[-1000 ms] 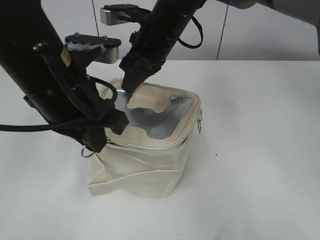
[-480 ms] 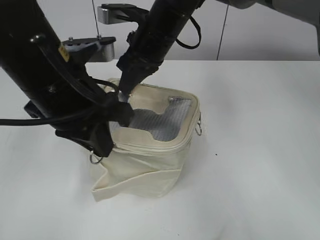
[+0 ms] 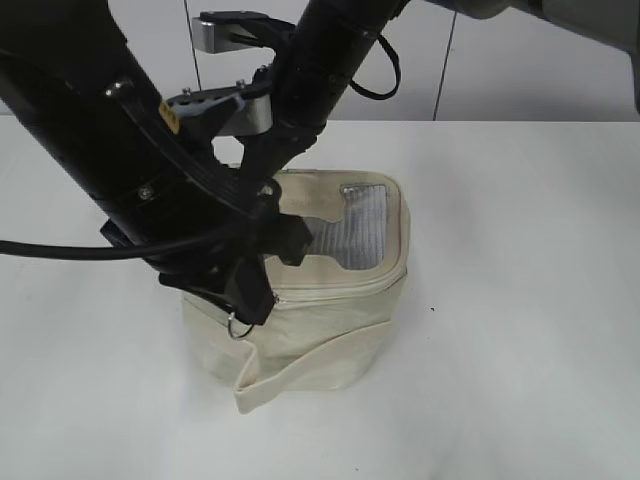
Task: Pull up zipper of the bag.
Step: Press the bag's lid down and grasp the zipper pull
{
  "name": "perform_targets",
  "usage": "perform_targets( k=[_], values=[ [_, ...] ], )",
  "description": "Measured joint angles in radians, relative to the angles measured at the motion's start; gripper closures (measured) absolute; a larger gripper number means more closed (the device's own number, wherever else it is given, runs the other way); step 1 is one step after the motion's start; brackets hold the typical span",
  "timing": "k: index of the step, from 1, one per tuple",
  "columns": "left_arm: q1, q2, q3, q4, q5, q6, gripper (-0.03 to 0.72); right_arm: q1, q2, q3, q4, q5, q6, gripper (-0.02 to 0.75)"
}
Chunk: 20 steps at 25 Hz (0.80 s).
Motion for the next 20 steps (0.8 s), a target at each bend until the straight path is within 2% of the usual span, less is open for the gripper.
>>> perform_targets(
  k=[5,11,13,20],
  values=[
    [-0.001,0.000,0.000,0.012,0.003,0.001,0.663,0.000,0.000,0.000,-0.001,0.000,0.000,0.696],
    [-0.012,-0.004,-0.001,0.001,0.030,0.004,0.522,0.000,0.000,0.000,-0.004,0.000,0.004,0.696],
    [-0.014,-0.006,-0.003,0.002,0.042,0.004,0.498,0.000,0.000,0.000,-0.006,0.000,0.008,0.696],
    [-0.015,-0.008,-0.003,0.015,0.054,0.004,0.482,-0.001,0.000,0.000,-0.008,0.000,0.013,0.696]
  ],
)
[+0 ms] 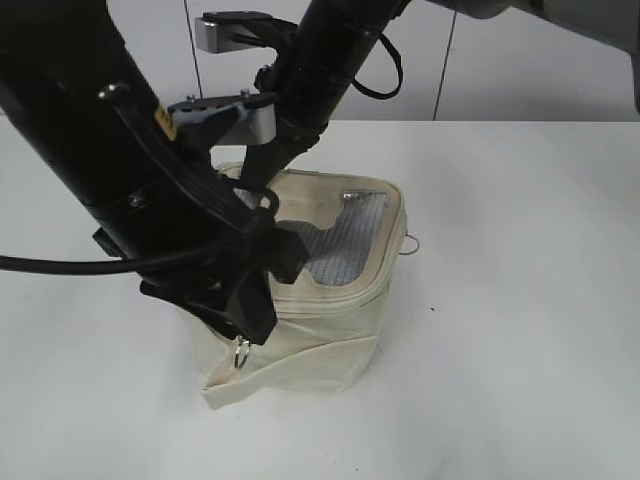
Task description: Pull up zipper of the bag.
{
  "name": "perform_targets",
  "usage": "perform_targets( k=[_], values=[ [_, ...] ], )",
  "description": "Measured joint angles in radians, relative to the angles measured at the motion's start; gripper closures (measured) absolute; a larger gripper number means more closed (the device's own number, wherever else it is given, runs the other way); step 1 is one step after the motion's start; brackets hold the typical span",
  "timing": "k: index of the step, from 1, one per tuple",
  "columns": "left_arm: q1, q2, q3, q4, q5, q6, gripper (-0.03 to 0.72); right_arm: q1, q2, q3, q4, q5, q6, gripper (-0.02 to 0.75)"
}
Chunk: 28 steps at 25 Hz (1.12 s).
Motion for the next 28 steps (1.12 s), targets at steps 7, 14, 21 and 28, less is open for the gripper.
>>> perform_targets(
  k=[7,14,21,28],
  values=[
    [-0.001,-0.108,-0.052,0.123,-0.031,0.000,0.440,0.000,0.000,0.000,-0.001,0.000,0.034,0.674],
    [0.021,-0.139,-0.064,0.271,-0.074,0.000,0.403,0.000,-0.015,-0.012,0.016,-0.002,0.095,0.335],
    [0.104,-0.139,-0.064,0.324,-0.128,0.021,0.386,-0.002,-0.087,-0.012,-0.059,-0.002,0.143,0.241],
    [0.168,-0.139,-0.064,0.324,-0.203,0.133,0.339,-0.025,-0.142,-0.012,-0.210,-0.002,0.228,0.241]
  ],
)
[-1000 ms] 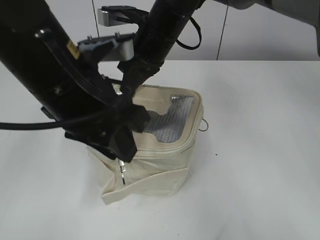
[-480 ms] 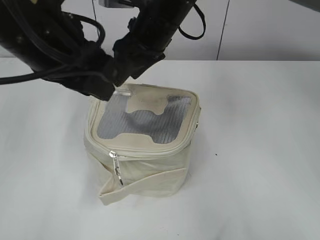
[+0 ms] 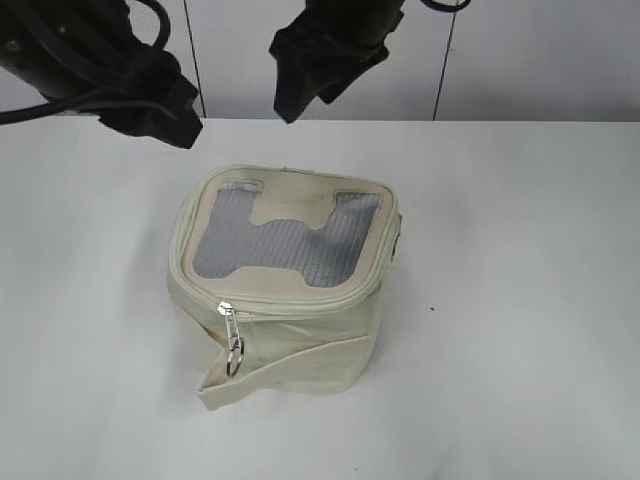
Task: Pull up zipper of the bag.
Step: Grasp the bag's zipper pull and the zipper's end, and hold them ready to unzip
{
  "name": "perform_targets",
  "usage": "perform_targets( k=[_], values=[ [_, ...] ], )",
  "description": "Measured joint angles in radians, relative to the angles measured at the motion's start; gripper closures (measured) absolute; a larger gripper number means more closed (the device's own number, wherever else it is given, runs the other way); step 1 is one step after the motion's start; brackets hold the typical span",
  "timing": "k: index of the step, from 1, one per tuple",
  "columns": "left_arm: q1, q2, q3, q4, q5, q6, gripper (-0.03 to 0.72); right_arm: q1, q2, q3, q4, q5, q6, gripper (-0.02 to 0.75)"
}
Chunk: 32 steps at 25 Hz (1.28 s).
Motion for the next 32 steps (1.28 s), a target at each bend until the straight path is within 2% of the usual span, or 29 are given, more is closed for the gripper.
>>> perform_targets(
  k=[5,12,21,26,32],
  values=[
    [0.003,0.031,-0.002,-0.031,-0.040,0.100,0.337,-0.056,-0.064,0.044,-0.004,-0.001,0.032,0.269],
    [0.003,0.138,-0.048,-0.122,-0.059,0.237,0.337,-0.157,-0.212,0.287,-0.008,-0.002,0.037,0.286],
    [0.003,0.306,-0.265,-0.189,-0.006,0.379,0.333,-0.180,-0.320,0.538,-0.010,-0.002,0.035,0.287],
    [0.004,0.409,-0.400,-0.276,0.112,0.539,0.311,-0.180,-0.368,0.629,-0.016,-0.002,0.033,0.291],
    [0.004,0.537,-0.536,-0.355,0.244,0.669,0.305,-0.191,-0.436,0.701,-0.015,-0.003,0.034,0.296]
  ],
)
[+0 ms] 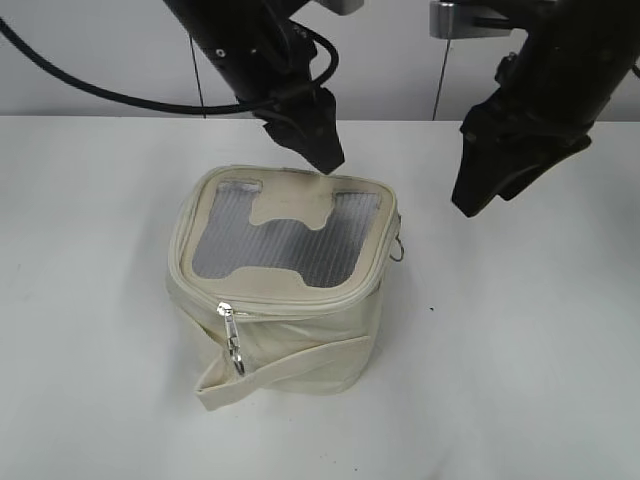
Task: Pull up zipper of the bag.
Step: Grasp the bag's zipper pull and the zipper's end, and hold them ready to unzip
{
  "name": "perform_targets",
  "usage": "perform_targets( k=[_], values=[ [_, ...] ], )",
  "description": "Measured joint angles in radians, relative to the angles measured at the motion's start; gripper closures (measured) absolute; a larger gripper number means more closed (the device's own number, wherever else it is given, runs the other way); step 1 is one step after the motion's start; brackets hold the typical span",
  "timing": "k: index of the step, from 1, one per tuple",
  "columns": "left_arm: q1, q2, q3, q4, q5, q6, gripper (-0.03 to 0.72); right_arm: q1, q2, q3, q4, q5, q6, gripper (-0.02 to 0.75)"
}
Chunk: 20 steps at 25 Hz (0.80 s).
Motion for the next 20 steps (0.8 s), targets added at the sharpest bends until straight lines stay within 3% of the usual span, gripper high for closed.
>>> perform_targets(
  k=[9,20],
  values=[
    [0.000,0.155,-0.191,-0.095,0.133,0.039,0.304,-0.053,-0.128,0.114,-0.002,0.000,0.054,0.296],
    [0.001,0.224,-0.209,-0.117,0.137,0.047,0.304,-0.053,-0.177,0.159,0.029,0.000,0.072,0.296]
  ],
)
